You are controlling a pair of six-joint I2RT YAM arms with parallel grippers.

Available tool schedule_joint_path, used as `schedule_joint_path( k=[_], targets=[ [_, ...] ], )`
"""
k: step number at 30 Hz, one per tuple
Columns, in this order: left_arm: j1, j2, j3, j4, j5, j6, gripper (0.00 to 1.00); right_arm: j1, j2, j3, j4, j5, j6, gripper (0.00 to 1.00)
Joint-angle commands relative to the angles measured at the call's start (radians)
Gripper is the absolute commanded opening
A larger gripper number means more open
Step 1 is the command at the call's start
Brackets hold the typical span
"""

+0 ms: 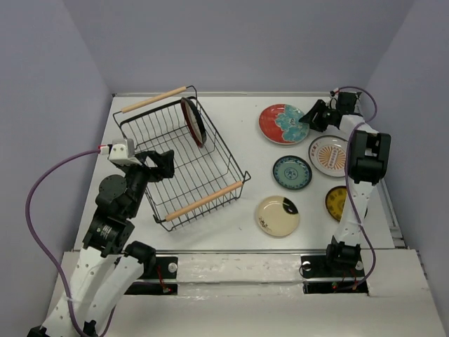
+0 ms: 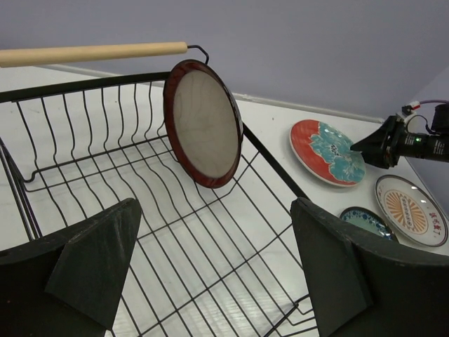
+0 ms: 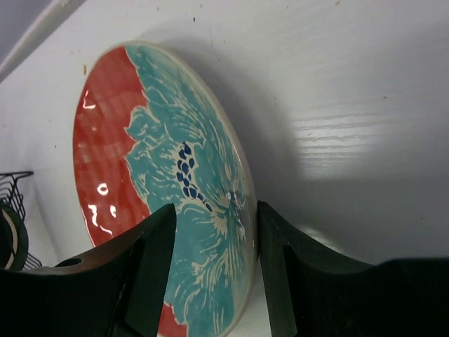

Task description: Load the plates into the dish rack

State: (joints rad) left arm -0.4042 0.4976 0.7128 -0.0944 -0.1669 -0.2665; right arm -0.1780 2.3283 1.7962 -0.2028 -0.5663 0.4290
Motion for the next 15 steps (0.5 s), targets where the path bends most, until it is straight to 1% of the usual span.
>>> schedule_joint_path(
  k=[1, 5, 6, 8, 9, 10, 13, 15],
  targets=[
    [-0.004, 0.009, -0.001, 0.053, 0.007, 0.018, 0.99, 0.006, 0.055, 0.089, -0.083, -0.158, -0.021, 0.53],
    [-0.002, 0.009, -0.003, 0.053, 0.007, 0.016, 0.99, 0.006, 0.074, 0.083, -0.083, -0.185, -0.015, 0.50],
    [-0.002, 0.009, -0.001, 0.053, 0.007, 0.018, 0.99, 0.006, 0.080, 0.083, -0.083, -0.210, -0.012, 0.48],
    [-0.001, 0.010, -0.001, 0.053, 0.010, 0.018, 0.99, 0.006, 0.089, 0.088, -0.081, -0.236, -0.004, 0.40],
    [-0.002, 0.010, -0.003, 0.055, 0.010, 0.018, 0.99, 0.006, 0.095, 0.091, -0.083, -0.250, -0.003, 0.31],
    [-0.002, 0.010, -0.003, 0.055, 0.010, 0.016, 0.99, 0.006, 0.095, 0.091, -0.080, -0.250, 0.004, 0.24],
    [-0.001, 0.012, -0.003, 0.055, 0.009, 0.018, 0.99, 0.006, 0.066, 0.094, -0.063, -0.227, 0.030, 0.07],
    [-0.002, 0.015, -0.003, 0.053, 0.009, 0.018, 0.99, 0.006, 0.011, 0.074, -0.028, -0.218, 0.060, 0.07]
  ],
)
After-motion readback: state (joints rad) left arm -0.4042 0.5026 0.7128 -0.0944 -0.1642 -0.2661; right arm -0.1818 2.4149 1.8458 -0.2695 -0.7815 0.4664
